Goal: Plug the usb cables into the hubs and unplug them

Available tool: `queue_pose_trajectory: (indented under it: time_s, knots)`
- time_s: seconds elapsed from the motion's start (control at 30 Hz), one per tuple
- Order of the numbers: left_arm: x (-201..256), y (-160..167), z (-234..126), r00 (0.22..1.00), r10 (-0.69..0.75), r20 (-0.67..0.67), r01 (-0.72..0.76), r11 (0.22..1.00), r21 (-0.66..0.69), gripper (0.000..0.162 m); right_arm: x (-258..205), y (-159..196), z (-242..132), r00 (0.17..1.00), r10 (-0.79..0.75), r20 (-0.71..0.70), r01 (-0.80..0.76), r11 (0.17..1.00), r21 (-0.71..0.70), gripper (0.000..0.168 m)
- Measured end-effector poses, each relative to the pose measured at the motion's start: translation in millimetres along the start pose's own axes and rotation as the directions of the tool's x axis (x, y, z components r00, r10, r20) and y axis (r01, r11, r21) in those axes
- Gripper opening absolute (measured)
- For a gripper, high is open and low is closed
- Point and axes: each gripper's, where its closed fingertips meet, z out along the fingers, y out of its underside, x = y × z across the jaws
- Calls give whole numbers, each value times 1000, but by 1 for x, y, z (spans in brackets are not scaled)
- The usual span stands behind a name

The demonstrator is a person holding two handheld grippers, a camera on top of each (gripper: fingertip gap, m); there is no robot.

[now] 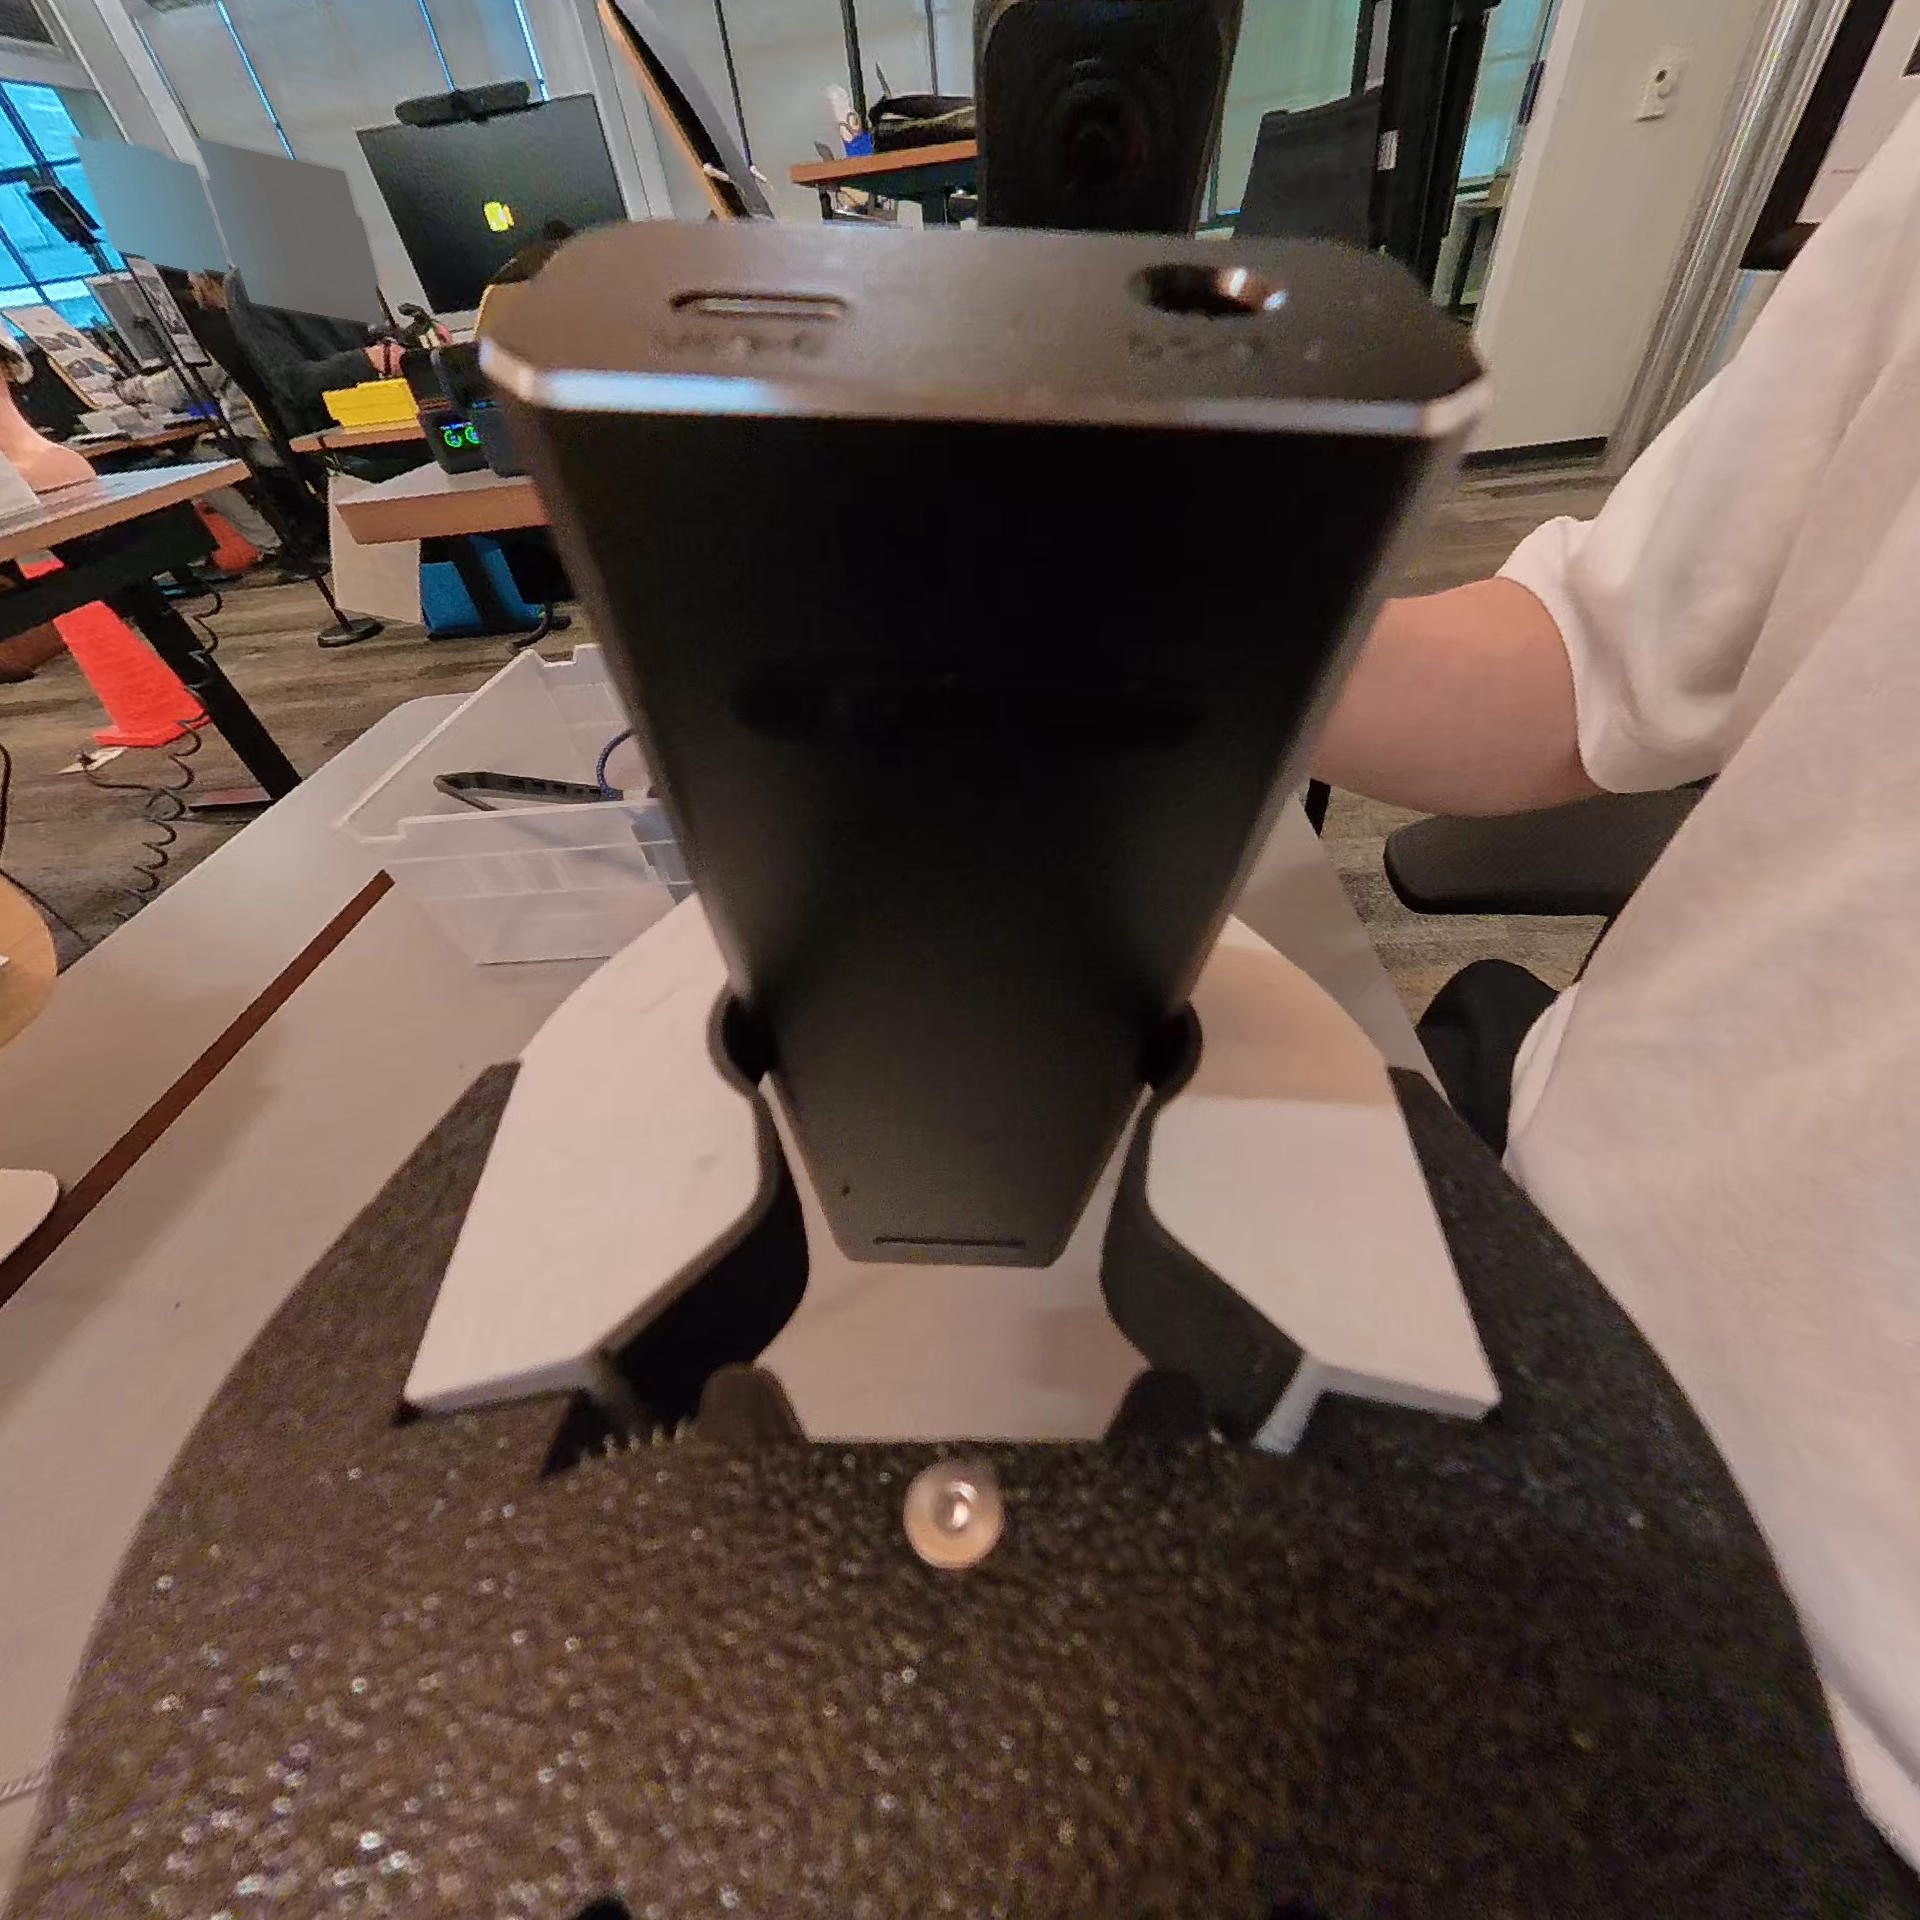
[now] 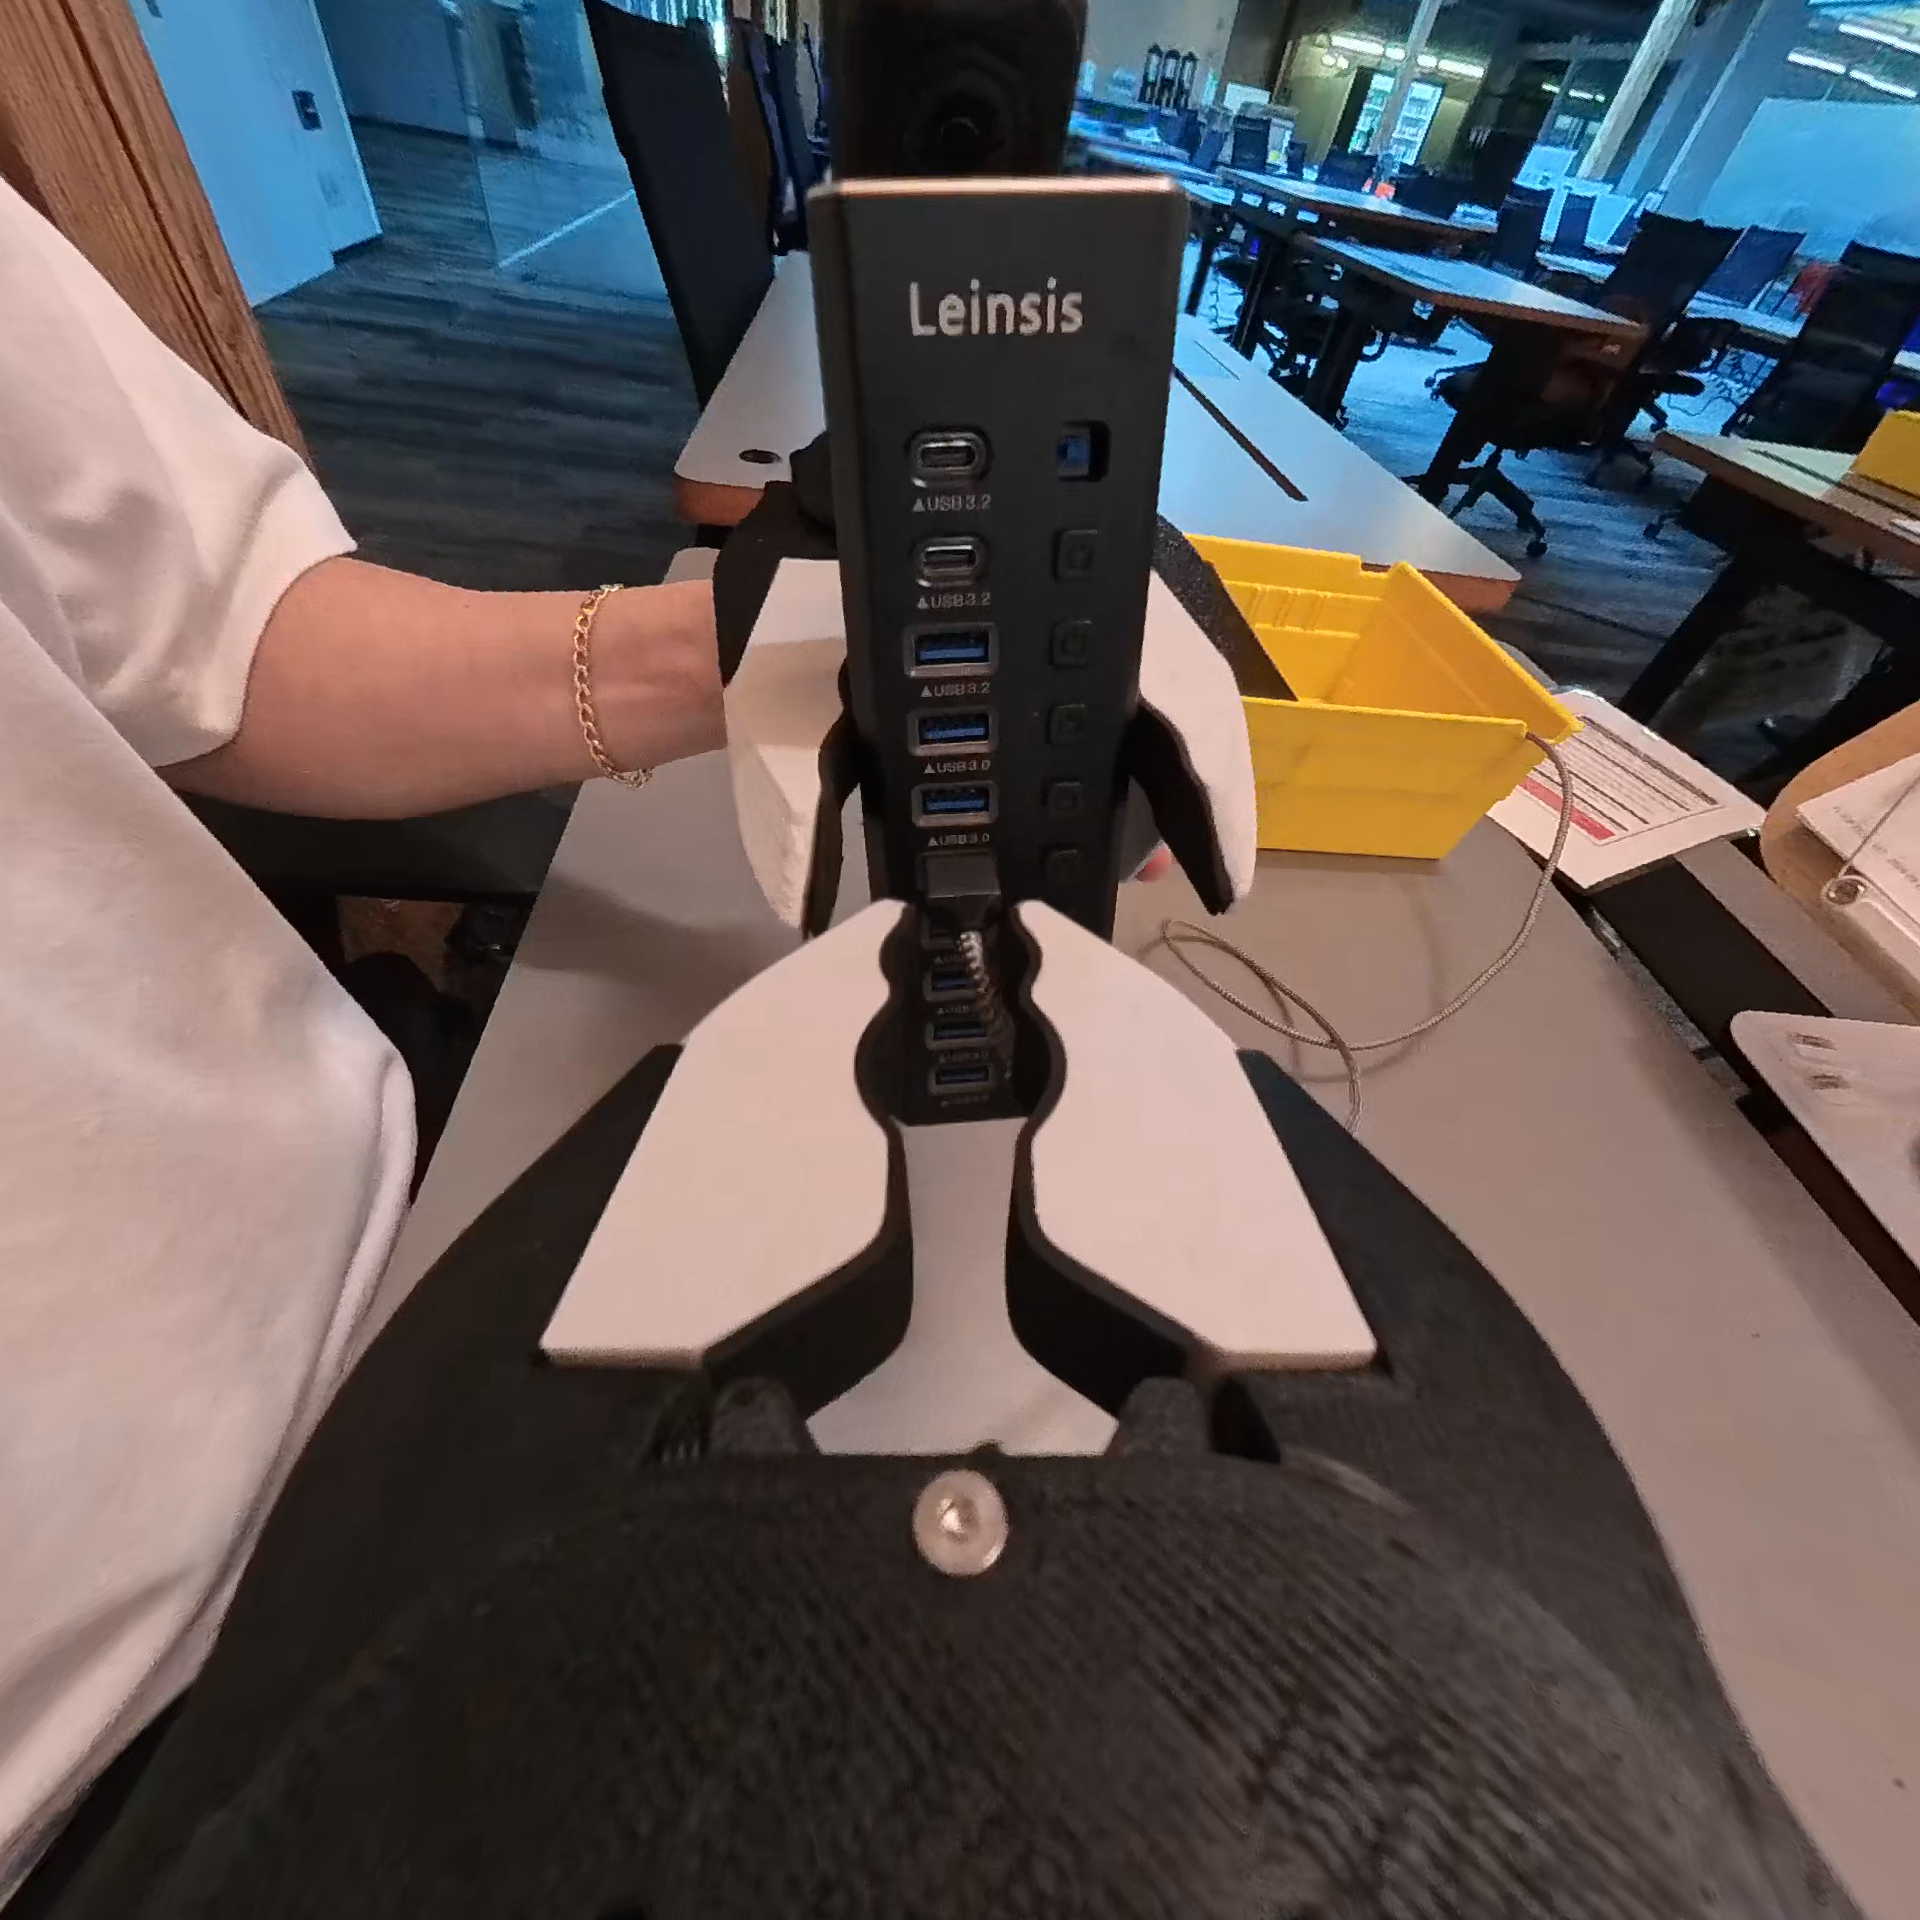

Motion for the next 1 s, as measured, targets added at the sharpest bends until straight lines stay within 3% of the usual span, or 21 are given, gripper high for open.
queue_pose_trajectory:
  time_s: [0.27, 0.37, 0.47, 0.53, 0.57, 0.7, 0.8, 0.9, 1.0]
  knots:
    - [2, -1, 0, 1000, -6, -8, 6, 1000, 15, 70, -1, -7, 5, 999, 46, 4, -46, 996, 72, 15]
    - [5, 0, 3, 1000, 8, -16, -8, 1000, 4, 70, 3, -5, 6, 999, 49, -10, -48, 997, 55, 0]
    - [4, -2, 4, 1000, 6, -5, -6, 1000, 20, 70, 3, -5, 7, 999, 51, -10, -50, 997, 58, 0]
    - [0, -2, 2, 1000, 0, 10, -1, 1000, 26, 70, 4, -4, 5, 998, 58, -17, -56, 997, 61, 23]
    - [-1, -2, 0, 1000, -1, 12, 1, 1000, 31, 70, 4, -2, 4, 998, 63, -14, -63, 997, 47, 25]
    - [2, -6, 0, 1000, -1, -12, 1, 999, 49, 70, 0, 6, 7, 1000, 16, -9, -16, 1000, -9, 20]
    - [3, -5, 1, 1000, -3, -18, 4, 998, 55, 70, -2, 2, 10, 1000, 7, -13, -7, 1000, 21, 16]
    - [4, -6, 1, 1000, -3, -18, 4, 998, 68, 70, -1, 0, 9, 999, 40, -10, -40, 998, 55, 22]
    - [5, -8, 1, 1000, -4, -24, 5, 997, 78, 70, -3, -2, 9, 999, 37, 6, -37, 997, 68, 14]
